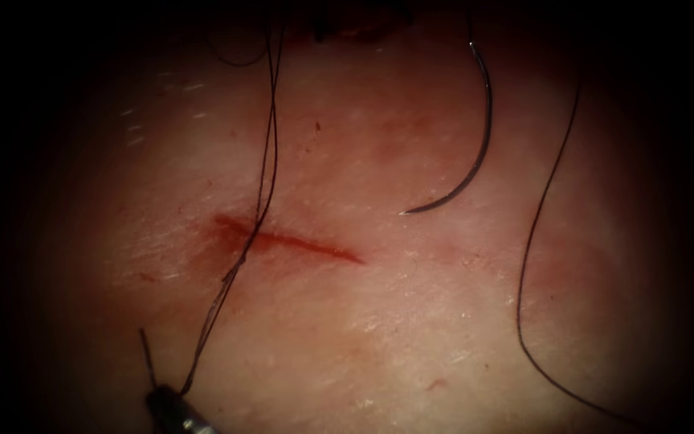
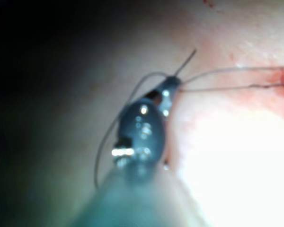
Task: Wound Closure
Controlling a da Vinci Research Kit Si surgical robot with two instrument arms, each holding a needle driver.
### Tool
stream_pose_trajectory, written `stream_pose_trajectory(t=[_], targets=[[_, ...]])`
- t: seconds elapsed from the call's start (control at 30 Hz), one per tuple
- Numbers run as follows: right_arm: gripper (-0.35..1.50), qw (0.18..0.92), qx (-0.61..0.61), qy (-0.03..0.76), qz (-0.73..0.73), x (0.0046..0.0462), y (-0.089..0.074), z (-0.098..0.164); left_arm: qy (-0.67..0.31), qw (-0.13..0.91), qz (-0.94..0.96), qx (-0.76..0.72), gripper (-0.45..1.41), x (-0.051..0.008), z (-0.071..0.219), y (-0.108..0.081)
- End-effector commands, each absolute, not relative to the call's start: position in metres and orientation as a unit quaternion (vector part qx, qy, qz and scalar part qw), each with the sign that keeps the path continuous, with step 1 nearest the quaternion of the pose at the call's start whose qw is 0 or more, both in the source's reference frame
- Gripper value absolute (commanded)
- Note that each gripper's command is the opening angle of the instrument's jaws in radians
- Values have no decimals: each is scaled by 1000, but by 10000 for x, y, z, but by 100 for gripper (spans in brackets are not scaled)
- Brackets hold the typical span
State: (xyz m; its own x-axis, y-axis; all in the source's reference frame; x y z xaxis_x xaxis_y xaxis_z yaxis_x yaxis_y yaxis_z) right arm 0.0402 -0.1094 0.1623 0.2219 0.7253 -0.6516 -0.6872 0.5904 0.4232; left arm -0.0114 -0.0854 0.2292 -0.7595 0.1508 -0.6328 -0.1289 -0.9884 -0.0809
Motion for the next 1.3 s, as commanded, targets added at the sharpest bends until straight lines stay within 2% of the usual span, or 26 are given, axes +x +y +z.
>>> stream_pose_trajectory(t=[0.03,0.73,1.03,1.3], targets=[[-35,782,31,430,450,414,-1112,1616,-17,75,938,-339,-45,-123,2294,-864],[-35,813,108,431,375,445,-1128,1612,8,74,944,-323,-45,-145,2308,-849],[-35,821,127,436,347,476,-1125,1617,13,75,945,-319,-45,-147,2308,-848],[-35,823,130,435,342,476,-1132,1614,15,69,945,-319,-45,-142,2307,-851]])
